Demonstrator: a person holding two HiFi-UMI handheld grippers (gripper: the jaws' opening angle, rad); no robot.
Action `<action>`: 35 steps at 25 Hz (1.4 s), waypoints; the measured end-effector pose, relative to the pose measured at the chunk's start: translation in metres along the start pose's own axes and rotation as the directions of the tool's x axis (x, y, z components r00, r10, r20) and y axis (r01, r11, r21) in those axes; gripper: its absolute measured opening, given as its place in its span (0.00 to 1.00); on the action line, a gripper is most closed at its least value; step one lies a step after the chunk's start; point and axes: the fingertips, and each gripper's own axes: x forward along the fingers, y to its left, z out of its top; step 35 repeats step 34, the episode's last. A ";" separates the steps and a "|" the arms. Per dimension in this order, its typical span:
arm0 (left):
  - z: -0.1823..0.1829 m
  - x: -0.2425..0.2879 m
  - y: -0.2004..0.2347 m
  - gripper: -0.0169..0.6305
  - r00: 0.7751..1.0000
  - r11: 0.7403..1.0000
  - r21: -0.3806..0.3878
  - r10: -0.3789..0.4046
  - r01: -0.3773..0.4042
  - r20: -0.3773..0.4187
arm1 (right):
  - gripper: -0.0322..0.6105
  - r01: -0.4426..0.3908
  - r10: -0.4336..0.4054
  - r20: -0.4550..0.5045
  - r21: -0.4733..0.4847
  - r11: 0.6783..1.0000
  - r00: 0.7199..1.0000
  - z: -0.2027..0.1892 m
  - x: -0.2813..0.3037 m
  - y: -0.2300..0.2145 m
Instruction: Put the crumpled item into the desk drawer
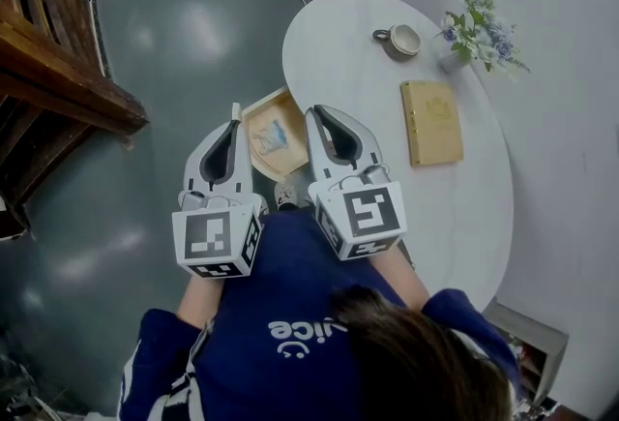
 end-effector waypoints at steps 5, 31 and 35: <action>0.003 -0.003 -0.003 0.03 1.000 1.000 -0.001 -0.011 0.011 0.006 | 0.06 0.017 -0.017 0.007 0.007 1.000 1.000 0.004 -0.005 0.000; -0.001 0.001 0.007 0.03 1.000 1.000 0.017 0.001 -0.001 0.009 | 0.06 -0.014 0.014 0.015 -0.038 0.999 1.000 -0.009 0.012 0.007; -0.001 0.004 0.010 0.03 1.000 1.000 0.018 0.010 -0.010 0.010 | 0.06 -0.011 0.011 0.005 -0.038 0.999 1.000 -0.012 0.015 0.004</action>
